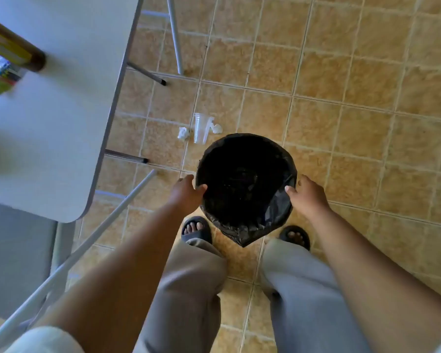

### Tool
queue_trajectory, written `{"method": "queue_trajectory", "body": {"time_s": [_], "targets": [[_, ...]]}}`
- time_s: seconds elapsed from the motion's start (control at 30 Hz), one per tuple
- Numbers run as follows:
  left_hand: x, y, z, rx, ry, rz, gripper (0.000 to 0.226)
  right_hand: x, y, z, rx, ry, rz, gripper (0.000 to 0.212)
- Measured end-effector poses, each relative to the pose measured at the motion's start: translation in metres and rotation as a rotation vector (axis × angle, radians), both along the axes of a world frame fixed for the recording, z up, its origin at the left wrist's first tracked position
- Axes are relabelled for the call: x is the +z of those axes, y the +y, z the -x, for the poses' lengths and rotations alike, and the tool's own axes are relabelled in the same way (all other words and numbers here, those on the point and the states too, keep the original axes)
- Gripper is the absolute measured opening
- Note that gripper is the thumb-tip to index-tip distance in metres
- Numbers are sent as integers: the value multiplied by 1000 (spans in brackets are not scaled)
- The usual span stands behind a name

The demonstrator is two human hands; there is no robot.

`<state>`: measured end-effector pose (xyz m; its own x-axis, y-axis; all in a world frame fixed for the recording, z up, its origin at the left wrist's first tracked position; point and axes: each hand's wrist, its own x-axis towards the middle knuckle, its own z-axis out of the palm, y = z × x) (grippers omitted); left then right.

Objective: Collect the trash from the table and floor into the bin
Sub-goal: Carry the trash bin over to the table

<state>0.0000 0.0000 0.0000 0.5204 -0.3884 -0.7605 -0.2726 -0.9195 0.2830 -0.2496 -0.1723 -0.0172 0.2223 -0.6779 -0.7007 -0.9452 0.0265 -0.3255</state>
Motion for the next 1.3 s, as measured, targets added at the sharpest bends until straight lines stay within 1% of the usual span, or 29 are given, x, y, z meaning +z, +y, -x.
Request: {"method": "queue_trajectory", "body": {"time_s": [0.1,0.17,0.27,0.43,0.5,0.57,0.73,0.87,0.97,1.03,1.1,1.17,1.27,1.3], "targets": [[-27,-2,3,14,61,-20,50,-25,-3,-3,-61,-3,38,23],[-40,-2,5,83,127,-1,44,-37,-3,-7,-49,35,93,14],[-43,-3,5,151,103,7,41,-37,-4,-12,-2,92,137,4],[-26,1,6,179,56,44,30,-22,-9,-10,17,100,142,8],[-11,2,4,192,43,56,28,-5,-12,-11,8,96,136,18],[9,2,2,206,42,59,29,18,-15,-12,4,93,136,26],[85,-1,1,292,36,87,26,98,-23,-16,18,73,176,24],[161,-2,-5,300,26,112,16,180,-29,-20,28,62,185,26],[219,0,-8,367,28,164,1,241,-29,-25,32,60,190,25],[257,3,-10,424,47,208,8,280,-27,-29,43,42,206,25],[292,7,-13,427,39,227,17,317,-23,-34,45,27,223,26],[324,16,-17,434,10,237,17,348,-17,-38,57,-6,234,31],[364,30,-21,432,-6,270,14,389,-9,-41,97,-33,266,27],[375,36,-22,423,-13,278,13,400,-6,-41,112,-45,274,28]]}}
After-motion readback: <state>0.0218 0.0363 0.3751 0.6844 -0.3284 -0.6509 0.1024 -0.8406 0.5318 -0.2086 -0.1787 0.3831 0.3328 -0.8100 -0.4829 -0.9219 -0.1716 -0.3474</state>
